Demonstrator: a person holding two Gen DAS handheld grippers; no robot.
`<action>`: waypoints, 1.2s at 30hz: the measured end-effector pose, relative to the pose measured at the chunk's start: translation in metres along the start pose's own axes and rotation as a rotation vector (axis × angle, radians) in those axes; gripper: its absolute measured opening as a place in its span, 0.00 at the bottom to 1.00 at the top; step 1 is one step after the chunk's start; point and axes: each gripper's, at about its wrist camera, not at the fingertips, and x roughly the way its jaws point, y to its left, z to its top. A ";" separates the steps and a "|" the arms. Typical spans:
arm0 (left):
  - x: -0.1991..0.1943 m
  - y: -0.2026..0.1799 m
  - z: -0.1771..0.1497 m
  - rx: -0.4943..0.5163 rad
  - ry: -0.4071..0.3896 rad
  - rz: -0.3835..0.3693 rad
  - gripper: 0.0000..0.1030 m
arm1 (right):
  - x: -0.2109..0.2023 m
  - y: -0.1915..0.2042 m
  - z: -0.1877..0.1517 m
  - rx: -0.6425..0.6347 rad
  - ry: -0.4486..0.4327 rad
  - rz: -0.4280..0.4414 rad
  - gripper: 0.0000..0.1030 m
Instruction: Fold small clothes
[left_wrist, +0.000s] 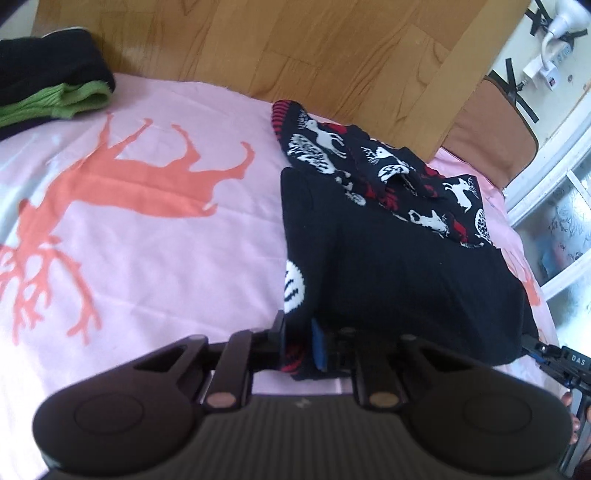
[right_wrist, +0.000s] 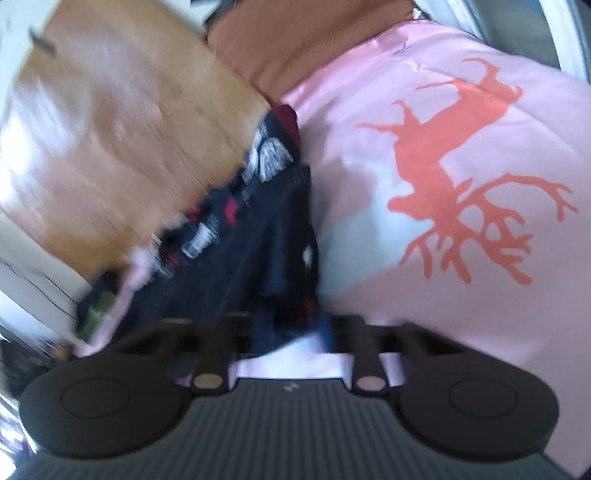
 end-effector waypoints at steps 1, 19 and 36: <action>-0.003 0.003 -0.002 -0.004 0.000 -0.001 0.12 | -0.004 0.000 0.001 -0.016 -0.014 -0.023 0.17; 0.057 -0.090 0.177 0.289 -0.142 0.123 0.44 | 0.091 0.070 0.152 -0.265 -0.048 0.014 0.40; 0.182 -0.114 0.223 0.266 -0.078 0.035 0.09 | 0.271 0.106 0.197 -0.433 0.154 -0.042 0.10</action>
